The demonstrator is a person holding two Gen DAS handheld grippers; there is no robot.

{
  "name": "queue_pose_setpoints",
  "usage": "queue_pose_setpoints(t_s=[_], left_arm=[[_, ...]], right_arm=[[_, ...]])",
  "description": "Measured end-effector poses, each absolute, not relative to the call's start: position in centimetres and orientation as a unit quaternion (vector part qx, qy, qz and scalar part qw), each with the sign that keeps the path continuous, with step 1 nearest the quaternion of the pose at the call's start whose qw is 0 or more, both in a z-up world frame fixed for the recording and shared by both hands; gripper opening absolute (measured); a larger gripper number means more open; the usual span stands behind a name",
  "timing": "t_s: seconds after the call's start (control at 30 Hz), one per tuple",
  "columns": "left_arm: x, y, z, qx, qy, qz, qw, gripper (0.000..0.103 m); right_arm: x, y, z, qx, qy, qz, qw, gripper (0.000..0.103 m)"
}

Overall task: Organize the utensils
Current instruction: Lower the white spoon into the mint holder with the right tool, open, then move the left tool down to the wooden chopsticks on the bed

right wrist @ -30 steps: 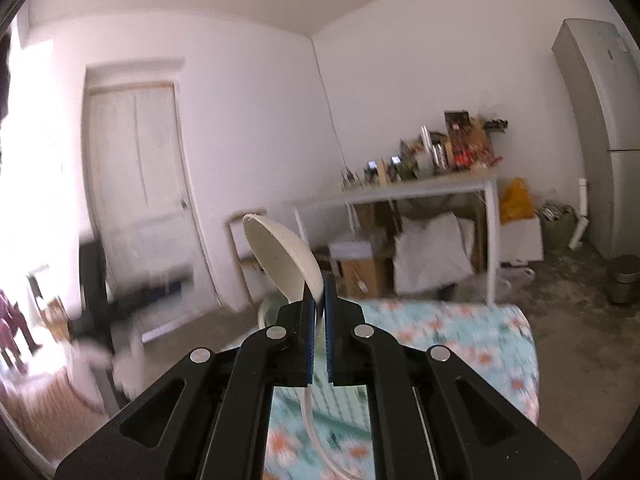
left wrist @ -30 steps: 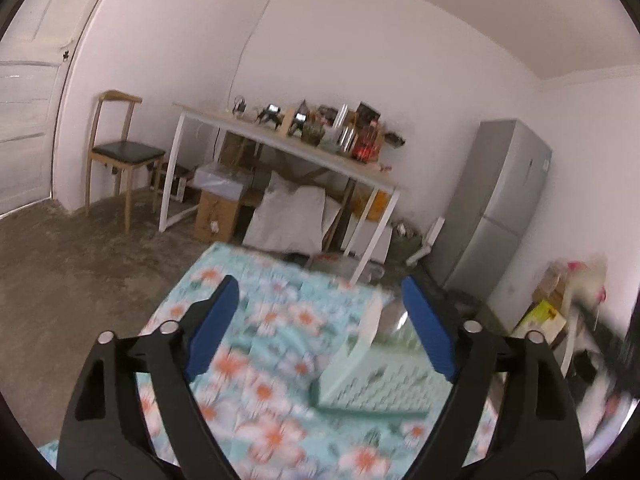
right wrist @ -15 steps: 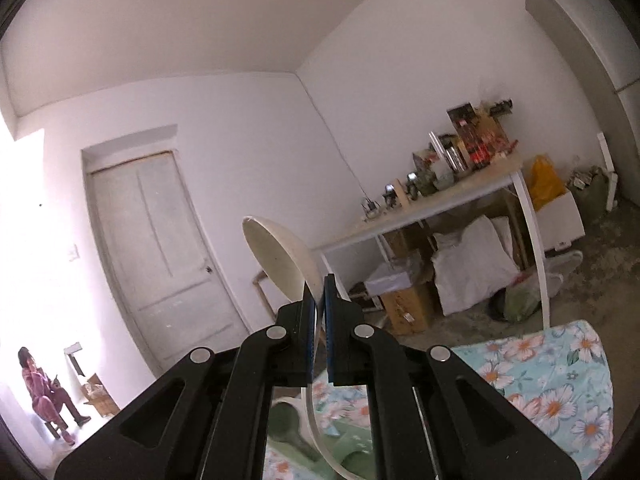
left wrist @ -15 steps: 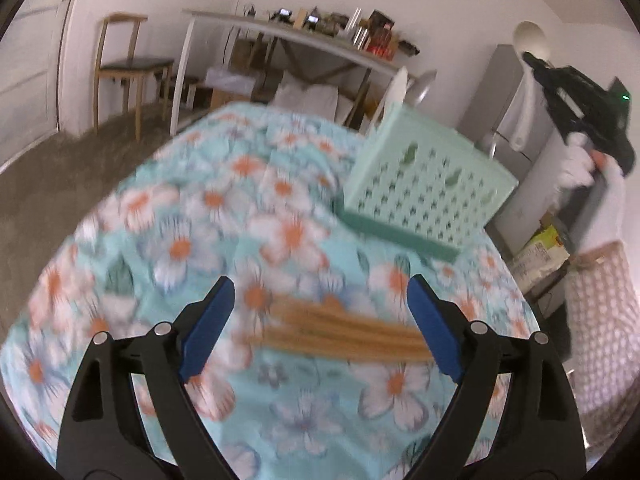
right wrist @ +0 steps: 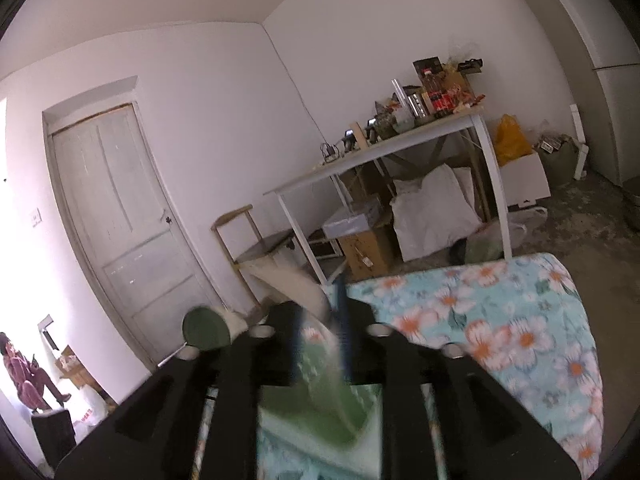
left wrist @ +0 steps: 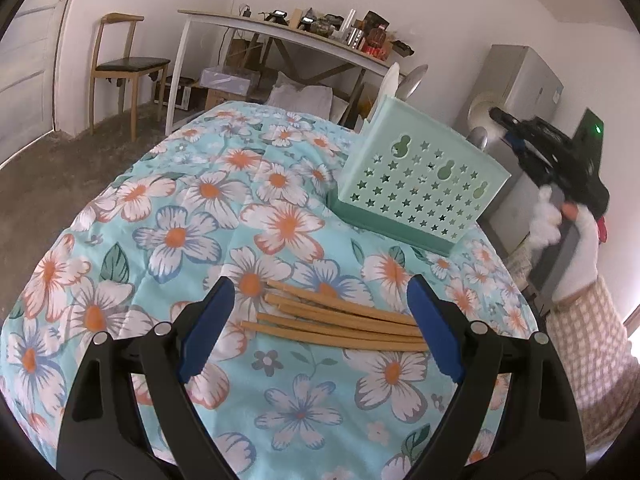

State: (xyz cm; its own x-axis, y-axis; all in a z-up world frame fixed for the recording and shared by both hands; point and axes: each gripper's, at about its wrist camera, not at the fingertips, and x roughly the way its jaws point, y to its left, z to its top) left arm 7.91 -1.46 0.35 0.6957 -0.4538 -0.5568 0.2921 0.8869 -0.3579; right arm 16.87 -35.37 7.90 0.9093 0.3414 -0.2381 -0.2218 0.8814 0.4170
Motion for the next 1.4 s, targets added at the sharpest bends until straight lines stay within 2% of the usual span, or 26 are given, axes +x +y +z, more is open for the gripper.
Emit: queue_pose_setpoints(t_s=[0.1,0.33,0.4,0.43,0.57,0.67,0.8,0.9,1.07,1.17,1.4], left_arm=[[7.6,-1.4,0.6,-0.121,0.329,-0.205,0.914,0.084],[6.8,-1.6,1.1,-0.118,0.328,-0.212,0.913,0.085],[6.6,-1.7,1.2,-0.116,0.331,-0.213,0.912,0.086],[6.5,-1.8,1.1,-0.114,0.333,-0.212,0.911,0.086],[6.4,-2.1,0.5,-0.105,0.353,-0.195,0.909,0.086],[6.7,-2.3,-0.3,-0.099,0.372,-0.176,0.906,0.086],[7.0,-2.2,-1.2,-0.106,0.393,-0.170,0.898,0.086],[7.1,-2.2,-1.8,-0.104,0.403,-0.165,0.894,0.086],[7.4,-2.0,-2.7,-0.109,0.414,-0.165,0.889,0.086],[7.3,-1.9,-3.0,-0.115,0.405,-0.174,0.890,0.091],[6.9,-1.6,-3.3,-0.140,0.385,-0.172,0.896,0.091]], right_arm=[[14.6,-35.9,8.1,0.195,0.146,0.135,0.961,0.056],[9.3,-36.1,9.5,0.174,0.134,0.109,0.969,0.078],[8.2,-35.2,9.6,0.152,0.144,0.102,0.972,0.092],[7.7,-34.5,9.4,0.136,0.159,0.093,0.973,0.096],[7.3,-31.9,7.4,0.092,0.229,0.060,0.967,0.097],[8.0,-30.2,4.0,0.083,0.329,0.044,0.940,0.097],[9.1,-29.5,-1.1,0.134,0.446,0.069,0.882,0.097],[9.4,-29.9,-4.0,0.183,0.486,0.080,0.851,0.097],[8.5,-30.2,-4.2,0.193,0.469,0.090,0.857,0.097],[8.1,-30.6,-4.1,0.202,0.462,0.100,0.858,0.097],[7.0,-32.9,-4.2,0.267,0.420,0.124,0.858,0.097]])
